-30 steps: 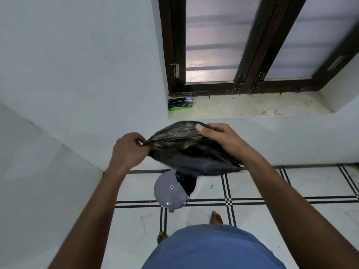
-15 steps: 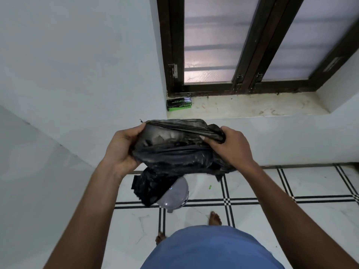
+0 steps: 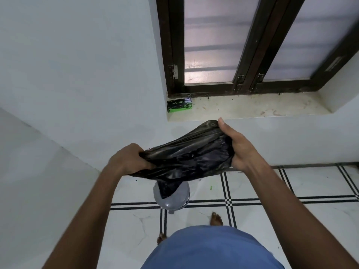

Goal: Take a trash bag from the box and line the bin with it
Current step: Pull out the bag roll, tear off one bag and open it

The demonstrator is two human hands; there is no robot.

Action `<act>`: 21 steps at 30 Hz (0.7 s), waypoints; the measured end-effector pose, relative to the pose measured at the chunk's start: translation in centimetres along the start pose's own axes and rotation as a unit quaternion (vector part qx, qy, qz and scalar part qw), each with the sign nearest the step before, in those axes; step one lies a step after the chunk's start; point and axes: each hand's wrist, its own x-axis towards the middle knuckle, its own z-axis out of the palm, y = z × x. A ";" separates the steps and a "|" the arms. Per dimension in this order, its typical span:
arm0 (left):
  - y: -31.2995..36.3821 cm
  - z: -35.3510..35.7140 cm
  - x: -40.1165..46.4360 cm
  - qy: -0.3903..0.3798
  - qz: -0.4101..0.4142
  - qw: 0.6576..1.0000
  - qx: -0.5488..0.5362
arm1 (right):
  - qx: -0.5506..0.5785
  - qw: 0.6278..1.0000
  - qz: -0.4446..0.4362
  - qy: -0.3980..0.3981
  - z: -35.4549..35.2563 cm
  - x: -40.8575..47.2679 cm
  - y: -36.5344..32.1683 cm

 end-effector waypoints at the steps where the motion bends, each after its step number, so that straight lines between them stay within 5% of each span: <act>1: -0.3 0.1 0.4 0.053 -0.032 0.995 0.074 | -0.031 0.999 -0.009 -0.020 0.0 0.2 0.2; 8: -1.1 0.9 1.0 0.134 -0.053 0.942 0.304 | -0.127 0.987 -0.090 -0.027 0.0 1.6 2.0; 10: -1.4 1.1 1.3 0.141 -0.027 0.946 0.290 | -0.141 0.986 -0.092 -0.013 0.4 1.4 2.0; 12: -1.5 0.5 1.2 0.087 -0.001 0.982 0.165 | -0.243 0.962 -0.118 0.031 0.4 1.4 2.1; 14: -1.2 -0.3 1.0 0.018 0.002 0.999 -0.032 | -0.488 0.849 -0.175 0.105 -0.5 2.0 2.7; 16: -1.0 -0.5 1.2 0.036 0.004 0.992 -0.117 | -0.636 0.740 -0.188 0.112 -1.6 2.8 3.5; 17: -0.8 -0.6 1.3 0.057 0.004 0.992 -0.110 | -0.637 0.746 -0.167 0.093 -2.0 3.0 3.6; 21: 0.6 -0.8 1.1 0.032 -0.036 0.982 -0.181 | -0.437 0.898 0.024 -0.054 -1.1 2.6 2.9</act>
